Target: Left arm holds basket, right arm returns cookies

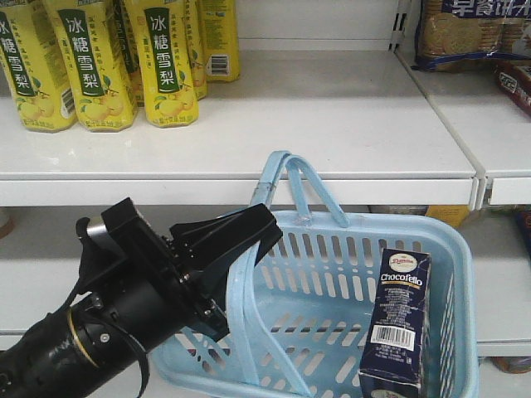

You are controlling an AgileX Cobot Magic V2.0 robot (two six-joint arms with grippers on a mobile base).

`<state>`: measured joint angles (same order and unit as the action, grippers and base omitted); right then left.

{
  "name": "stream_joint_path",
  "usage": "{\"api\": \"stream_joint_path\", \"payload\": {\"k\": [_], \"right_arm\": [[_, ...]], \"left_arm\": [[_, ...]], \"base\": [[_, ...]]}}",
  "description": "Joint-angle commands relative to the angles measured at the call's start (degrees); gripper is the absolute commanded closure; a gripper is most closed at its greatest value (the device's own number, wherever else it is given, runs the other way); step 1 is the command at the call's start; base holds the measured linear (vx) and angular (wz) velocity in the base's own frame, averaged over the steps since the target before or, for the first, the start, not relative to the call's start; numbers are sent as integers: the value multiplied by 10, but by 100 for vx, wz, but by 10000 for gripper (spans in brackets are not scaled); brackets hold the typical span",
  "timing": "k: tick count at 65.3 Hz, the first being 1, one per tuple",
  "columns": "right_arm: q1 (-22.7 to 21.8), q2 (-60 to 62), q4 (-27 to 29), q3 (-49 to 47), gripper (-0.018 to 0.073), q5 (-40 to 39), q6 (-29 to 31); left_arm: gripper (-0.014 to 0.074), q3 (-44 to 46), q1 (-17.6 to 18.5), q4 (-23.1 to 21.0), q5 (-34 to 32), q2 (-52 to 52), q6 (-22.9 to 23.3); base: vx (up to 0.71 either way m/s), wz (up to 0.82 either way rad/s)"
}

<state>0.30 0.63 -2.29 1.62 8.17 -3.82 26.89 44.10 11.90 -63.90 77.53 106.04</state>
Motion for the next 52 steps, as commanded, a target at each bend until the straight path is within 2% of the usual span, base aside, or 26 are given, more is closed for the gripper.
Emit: {"api": "stream_joint_path", "payload": {"k": [1,52], "right_arm": [[-3,5,-2,10,566,-44,5],[-3,5,-2,10,566,-44,6]], "left_arm": [[596,19,-8,-84,-57,-18,-24],[596,19,-8,-84,-57,-18,-24]], "base": [[1,8],[0,1]]}}
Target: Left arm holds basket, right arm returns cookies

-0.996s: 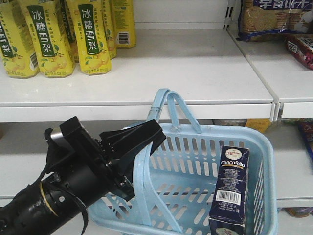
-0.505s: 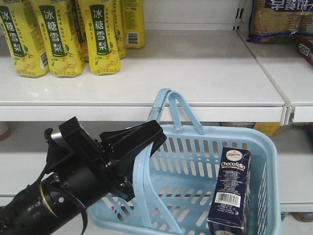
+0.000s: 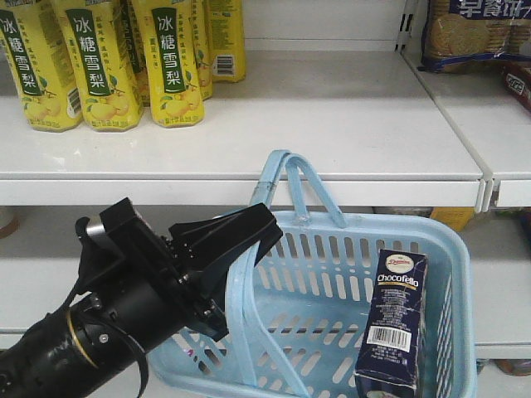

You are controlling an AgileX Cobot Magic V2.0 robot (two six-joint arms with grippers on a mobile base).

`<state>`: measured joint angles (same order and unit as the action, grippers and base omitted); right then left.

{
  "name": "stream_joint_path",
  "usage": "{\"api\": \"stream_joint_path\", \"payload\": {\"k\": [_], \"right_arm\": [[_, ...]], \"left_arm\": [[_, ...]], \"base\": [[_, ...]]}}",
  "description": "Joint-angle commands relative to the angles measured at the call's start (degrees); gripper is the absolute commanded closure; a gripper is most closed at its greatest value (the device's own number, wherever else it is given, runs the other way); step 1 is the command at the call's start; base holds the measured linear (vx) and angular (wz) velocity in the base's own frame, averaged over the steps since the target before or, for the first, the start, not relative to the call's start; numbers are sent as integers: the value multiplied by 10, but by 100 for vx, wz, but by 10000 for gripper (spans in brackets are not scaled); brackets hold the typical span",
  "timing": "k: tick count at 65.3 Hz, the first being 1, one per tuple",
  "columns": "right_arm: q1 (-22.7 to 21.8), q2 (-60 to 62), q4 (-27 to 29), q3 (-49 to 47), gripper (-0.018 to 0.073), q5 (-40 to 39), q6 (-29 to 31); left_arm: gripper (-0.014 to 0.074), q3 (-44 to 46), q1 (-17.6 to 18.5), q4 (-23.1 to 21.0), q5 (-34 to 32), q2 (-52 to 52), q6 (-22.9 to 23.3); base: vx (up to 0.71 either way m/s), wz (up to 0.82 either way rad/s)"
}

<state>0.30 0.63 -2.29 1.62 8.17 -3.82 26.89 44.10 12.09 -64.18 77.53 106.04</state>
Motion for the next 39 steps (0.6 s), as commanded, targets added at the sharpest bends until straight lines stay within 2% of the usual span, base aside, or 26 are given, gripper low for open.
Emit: {"api": "stream_joint_path", "payload": {"k": [1,39], "right_arm": [[-3,5,-2,10,566,-44,6],[-3,5,-2,10,566,-44,6]], "left_arm": [[596,19,-8,-86,-54,-18,-24],[596,19,-8,-86,-54,-18,-24]], "base": [[0,0],[0,0]]}}
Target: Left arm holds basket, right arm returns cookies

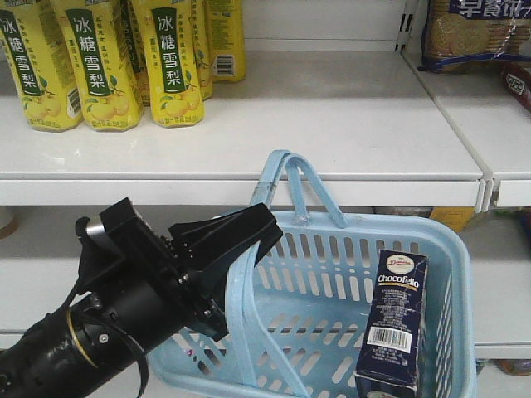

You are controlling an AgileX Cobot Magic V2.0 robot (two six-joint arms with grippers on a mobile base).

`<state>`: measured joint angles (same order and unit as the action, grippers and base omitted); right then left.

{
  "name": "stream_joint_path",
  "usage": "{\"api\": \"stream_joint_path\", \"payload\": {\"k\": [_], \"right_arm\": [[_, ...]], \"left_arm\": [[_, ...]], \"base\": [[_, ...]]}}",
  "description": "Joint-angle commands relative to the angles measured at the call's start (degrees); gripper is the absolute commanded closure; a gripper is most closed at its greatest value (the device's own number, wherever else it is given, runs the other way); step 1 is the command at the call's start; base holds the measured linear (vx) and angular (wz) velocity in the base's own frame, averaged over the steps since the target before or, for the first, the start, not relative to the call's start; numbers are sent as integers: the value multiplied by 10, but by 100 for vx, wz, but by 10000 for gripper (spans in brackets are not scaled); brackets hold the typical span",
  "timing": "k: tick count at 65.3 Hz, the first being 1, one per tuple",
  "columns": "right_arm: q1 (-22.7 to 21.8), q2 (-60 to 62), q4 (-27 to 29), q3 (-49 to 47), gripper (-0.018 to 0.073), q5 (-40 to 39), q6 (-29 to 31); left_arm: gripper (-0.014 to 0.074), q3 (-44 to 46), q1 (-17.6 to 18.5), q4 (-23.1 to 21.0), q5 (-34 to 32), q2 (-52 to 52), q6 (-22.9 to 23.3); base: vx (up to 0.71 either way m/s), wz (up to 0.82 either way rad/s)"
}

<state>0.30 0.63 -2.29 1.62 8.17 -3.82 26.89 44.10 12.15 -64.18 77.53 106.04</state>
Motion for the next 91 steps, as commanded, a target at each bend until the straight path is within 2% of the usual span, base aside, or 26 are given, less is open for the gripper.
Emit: {"api": "stream_joint_path", "payload": {"k": [1,45,57,65,77,91], "right_arm": [[-3,5,-2,10,566,-44,6],[-3,5,-1,10,566,-59,3],[-3,5,65,10,566,-82,-24],[-3,5,64,9,566,-125,-23],[-3,5,64,3,566,-258,-23],[-3,5,40,-62,566,-236,-22]], "left_arm": [[596,19,-8,-87,-54,-18,-24],[596,19,-8,-87,-54,-18,-24],[596,19,-8,-87,-54,-18,-24],[596,19,-8,-87,-54,-18,-24],[596,19,-8,-87,-54,-18,-24],[596,19,-8,-87,-54,-18,-24]], "base": [[0,0],[0,0],[0,0],[0,0],[0,0],[0,0]]}}
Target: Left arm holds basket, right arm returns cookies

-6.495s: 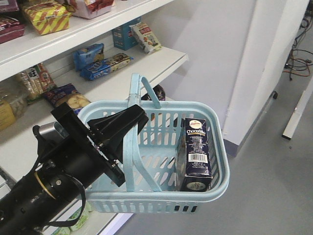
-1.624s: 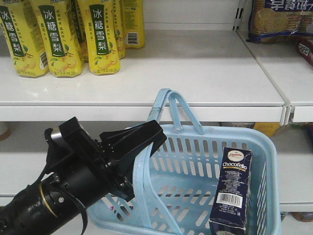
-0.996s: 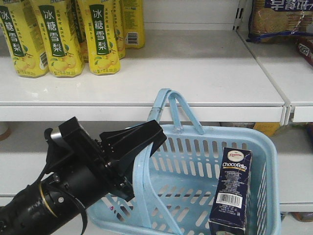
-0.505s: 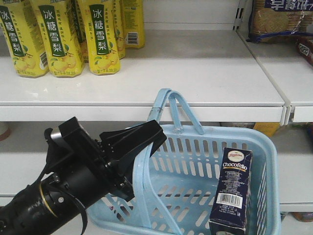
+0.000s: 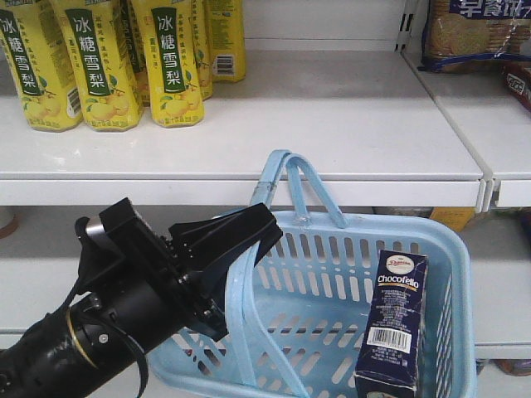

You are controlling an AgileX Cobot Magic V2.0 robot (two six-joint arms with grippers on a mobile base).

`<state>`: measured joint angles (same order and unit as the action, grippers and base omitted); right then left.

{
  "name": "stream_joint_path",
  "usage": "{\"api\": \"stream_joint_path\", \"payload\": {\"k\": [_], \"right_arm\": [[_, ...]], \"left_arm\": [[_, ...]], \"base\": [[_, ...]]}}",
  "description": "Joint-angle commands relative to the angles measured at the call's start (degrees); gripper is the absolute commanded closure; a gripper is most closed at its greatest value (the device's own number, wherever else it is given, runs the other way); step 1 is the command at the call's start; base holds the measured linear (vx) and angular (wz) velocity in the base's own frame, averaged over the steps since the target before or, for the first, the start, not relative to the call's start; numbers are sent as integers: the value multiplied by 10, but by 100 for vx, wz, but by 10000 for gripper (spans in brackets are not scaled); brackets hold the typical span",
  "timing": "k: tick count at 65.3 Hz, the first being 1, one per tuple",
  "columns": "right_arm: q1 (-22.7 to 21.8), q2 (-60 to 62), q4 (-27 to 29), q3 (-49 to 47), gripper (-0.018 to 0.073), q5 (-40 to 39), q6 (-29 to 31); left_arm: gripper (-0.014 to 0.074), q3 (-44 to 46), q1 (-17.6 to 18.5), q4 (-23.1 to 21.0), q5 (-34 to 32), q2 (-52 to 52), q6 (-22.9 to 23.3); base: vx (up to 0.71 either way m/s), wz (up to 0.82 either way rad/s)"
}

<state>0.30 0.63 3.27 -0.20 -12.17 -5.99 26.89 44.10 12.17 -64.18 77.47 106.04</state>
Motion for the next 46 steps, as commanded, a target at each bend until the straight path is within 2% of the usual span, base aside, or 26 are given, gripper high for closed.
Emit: {"api": "stream_joint_path", "payload": {"k": [1,14,30,37,46], "right_arm": [[-3,4,-17,-51,566,-29,2],[-3,-47,-33,-144,566,-3,32],[-3,-154,-33,-276,566,32,32],[-3,-210,-33,-353,566,72,32],[-3,-284,-33,-460,566,160,33]], "left_arm": [[596,19,-8,-87,-54,-18,-24],[596,19,-8,-87,-54,-18,-24],[596,19,-8,-87,-54,-18,-24],[596,19,-8,-87,-54,-18,-24],[596,19,-8,-87,-54,-18,-24]], "base": [[0,0],[0,0],[0,0],[0,0],[0,0]]}}
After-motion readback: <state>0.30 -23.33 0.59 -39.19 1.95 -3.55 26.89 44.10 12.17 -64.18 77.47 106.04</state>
